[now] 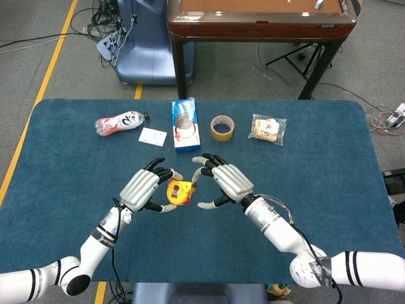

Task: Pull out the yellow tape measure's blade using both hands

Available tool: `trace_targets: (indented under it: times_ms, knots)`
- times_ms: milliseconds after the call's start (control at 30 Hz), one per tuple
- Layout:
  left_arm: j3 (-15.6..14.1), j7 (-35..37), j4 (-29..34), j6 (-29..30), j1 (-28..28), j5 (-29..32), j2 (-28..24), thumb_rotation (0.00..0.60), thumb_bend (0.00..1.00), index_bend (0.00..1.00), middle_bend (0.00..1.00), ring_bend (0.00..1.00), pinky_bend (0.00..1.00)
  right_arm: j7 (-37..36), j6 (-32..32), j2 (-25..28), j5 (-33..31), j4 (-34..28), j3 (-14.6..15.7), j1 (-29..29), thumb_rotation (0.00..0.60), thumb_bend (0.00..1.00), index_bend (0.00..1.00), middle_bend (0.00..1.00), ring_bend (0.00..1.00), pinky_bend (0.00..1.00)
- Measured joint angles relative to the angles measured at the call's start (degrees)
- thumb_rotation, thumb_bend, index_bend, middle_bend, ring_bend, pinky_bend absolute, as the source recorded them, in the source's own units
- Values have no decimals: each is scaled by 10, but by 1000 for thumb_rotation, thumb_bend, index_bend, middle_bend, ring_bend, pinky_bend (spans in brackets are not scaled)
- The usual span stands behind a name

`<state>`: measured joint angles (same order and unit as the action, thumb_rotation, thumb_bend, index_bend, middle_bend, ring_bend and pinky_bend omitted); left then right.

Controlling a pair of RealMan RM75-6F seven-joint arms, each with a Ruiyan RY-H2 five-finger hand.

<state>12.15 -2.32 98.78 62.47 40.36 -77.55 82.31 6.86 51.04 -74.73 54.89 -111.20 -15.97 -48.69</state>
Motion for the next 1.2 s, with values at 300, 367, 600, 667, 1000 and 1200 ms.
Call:
trace_targets:
  times_ms: [300,367,600,667,1000,1200]
  knots:
    - [-1,5,-6,2,-2,3,-3,600,169,513,524,342,76,-5,6,1,-1,5,5,1,600,214,570,175,0,0]
    - [-2,5,-7,2,-2,3,-3,600,169,513,524,342,76,-6,7,0,-1,6,5,1,600,214,577,184,0,0]
    - [-2,6,-7,5,-2,3,-3,600,169,513,524,342,76,-10,15,-2,-1,9,6,3,600,218,618,216,0,0]
    - [-2,7,-7,5,-2,2,-2,600,169,513,524,342,76,-9,16,-4,-3,10,6,2,600,219,627,222,0,0]
    - [-3,8,-7,8,-2,-1,-2,600,169,513,524,342,76,-5,25,-9,-5,10,4,0,600,283,675,255,0,0]
    - [-4,10,-8,9,-3,-2,-2,600,168,513,524,342,76,-4,27,-15,-9,14,4,-2,600,389,694,268,0,0]
